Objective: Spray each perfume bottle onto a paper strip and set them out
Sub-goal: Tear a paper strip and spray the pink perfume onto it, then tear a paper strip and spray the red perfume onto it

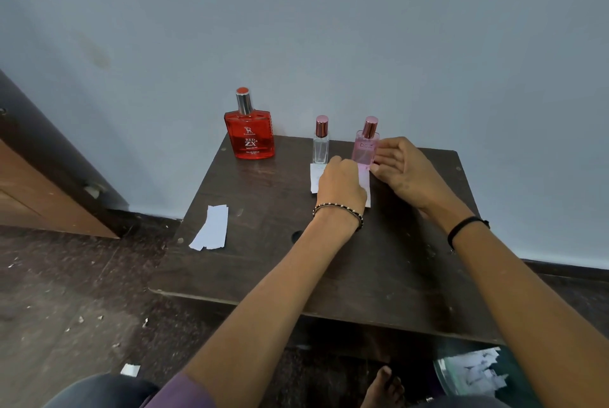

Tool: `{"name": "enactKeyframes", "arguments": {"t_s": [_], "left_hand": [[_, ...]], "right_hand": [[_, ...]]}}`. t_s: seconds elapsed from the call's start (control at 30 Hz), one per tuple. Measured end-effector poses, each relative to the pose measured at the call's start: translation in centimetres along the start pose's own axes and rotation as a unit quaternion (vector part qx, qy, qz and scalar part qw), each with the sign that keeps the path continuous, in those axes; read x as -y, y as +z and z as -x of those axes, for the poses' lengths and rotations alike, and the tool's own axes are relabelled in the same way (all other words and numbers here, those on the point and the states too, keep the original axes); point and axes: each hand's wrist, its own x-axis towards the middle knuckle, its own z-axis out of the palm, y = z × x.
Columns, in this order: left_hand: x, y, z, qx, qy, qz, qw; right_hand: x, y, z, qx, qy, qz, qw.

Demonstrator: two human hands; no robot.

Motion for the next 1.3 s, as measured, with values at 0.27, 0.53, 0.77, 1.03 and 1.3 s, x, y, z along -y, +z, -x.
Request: {"name": "enactKeyframes", "arguments": {"t_s": [0.27, 0.53, 0.77, 1.03, 1.3], "left_hand": [[2.0, -2.9, 3.8, -0.008, -0.02, 0.013, 1.0], [7.8, -6.0, 7.7, -0.031, -0.007, 0.001, 0.999], [12.7, -8.5, 7.8, -0.112, 0.014, 0.019, 0.993], [17.1, -11.0, 6.3, -0.162, -0.085, 0.166, 0.969], [19.3, -11.1, 5.5, -0.159, -0.163, 0.278, 0.933]], "right_hand": [[0.2, 0.3, 4.0, -0.08, 0.058, 0.008, 0.995], [2.7, 4.8, 9.1, -0.086, 0.039, -0.004, 0.996], [5.7, 12.3, 9.9, -0.022, -0.036, -0.009, 0.999], [8.2, 17.0, 7.9, 0.022, -0.112, 0.078, 0.99], [8.0, 18.5, 7.2, 0.137, -0.165, 0.176, 0.961]]}}
